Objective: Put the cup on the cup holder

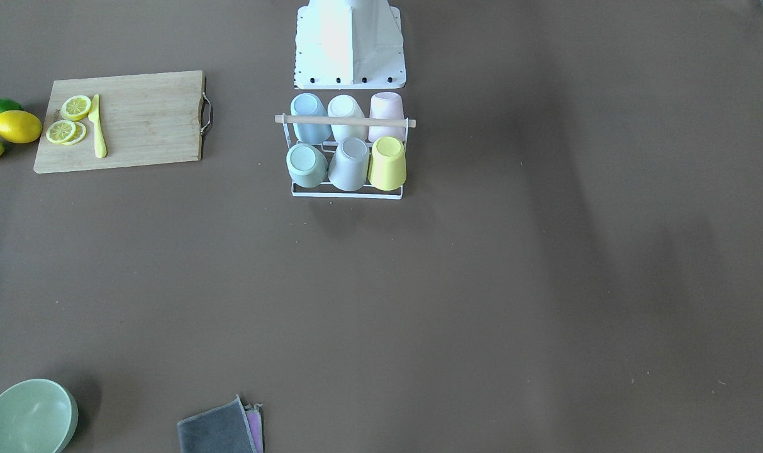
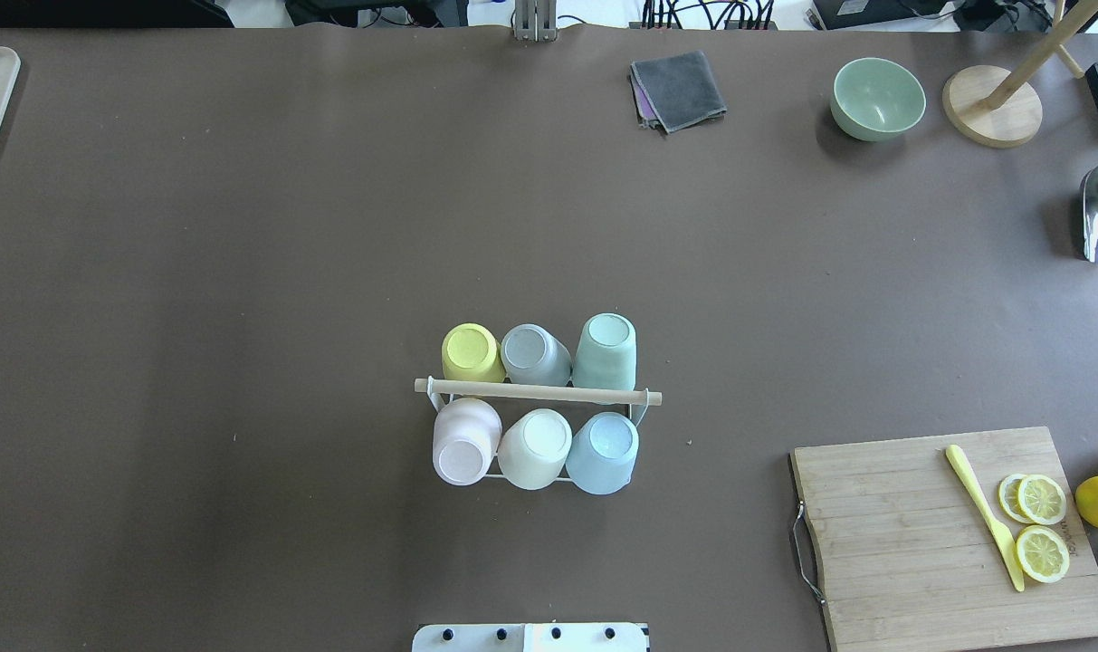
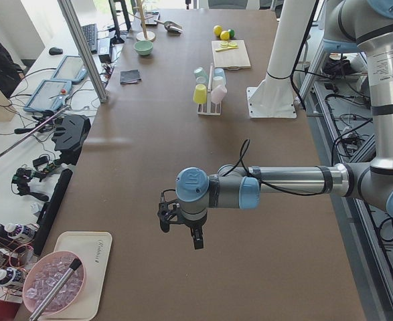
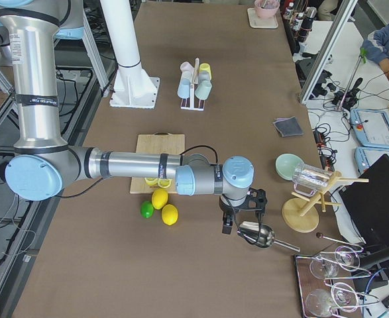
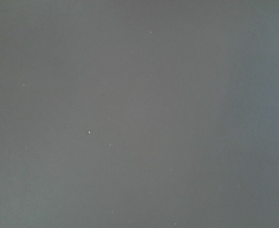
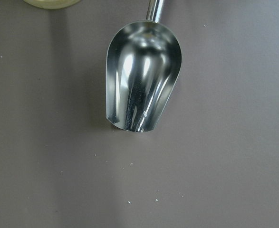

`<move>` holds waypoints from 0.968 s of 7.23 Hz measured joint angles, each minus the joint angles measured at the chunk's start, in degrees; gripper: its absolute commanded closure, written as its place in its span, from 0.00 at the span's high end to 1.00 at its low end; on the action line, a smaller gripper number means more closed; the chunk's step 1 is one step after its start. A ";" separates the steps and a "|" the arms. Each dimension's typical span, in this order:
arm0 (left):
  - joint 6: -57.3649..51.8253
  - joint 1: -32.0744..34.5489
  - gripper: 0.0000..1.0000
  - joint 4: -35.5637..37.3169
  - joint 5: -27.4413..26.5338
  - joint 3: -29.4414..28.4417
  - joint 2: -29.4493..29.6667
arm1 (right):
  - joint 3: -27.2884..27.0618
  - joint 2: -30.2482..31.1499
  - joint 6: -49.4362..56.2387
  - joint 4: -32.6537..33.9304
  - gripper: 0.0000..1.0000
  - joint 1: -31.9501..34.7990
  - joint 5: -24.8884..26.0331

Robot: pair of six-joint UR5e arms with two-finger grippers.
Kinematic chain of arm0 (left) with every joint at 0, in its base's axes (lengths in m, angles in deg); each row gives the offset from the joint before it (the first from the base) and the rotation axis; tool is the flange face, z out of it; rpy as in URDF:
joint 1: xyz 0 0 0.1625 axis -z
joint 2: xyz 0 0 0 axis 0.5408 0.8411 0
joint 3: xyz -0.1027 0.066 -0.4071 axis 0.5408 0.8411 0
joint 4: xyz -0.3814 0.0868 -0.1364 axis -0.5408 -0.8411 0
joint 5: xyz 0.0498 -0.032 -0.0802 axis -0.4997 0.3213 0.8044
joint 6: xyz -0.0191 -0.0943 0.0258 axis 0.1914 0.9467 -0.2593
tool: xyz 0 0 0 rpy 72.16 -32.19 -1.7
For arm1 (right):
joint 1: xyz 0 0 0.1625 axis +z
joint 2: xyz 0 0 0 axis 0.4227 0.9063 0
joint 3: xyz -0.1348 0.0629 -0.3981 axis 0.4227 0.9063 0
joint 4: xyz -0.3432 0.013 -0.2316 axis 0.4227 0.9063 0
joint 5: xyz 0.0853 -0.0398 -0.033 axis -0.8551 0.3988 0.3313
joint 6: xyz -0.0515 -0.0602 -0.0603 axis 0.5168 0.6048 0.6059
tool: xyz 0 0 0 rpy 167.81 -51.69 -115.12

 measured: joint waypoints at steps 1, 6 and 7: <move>-0.03 0.00 0.98 -0.04 -0.02 -0.02 0.02 | -0.04 0.17 0.02 0.01 1.00 0.00 -0.04; -0.04 -0.07 0.98 -0.08 -0.02 -0.05 0.32 | -0.19 0.55 0.14 -0.07 1.00 0.00 0.03; -0.04 -0.07 0.98 -0.08 -0.02 -0.05 0.44 | -0.22 0.58 0.20 -0.08 1.00 0.00 0.06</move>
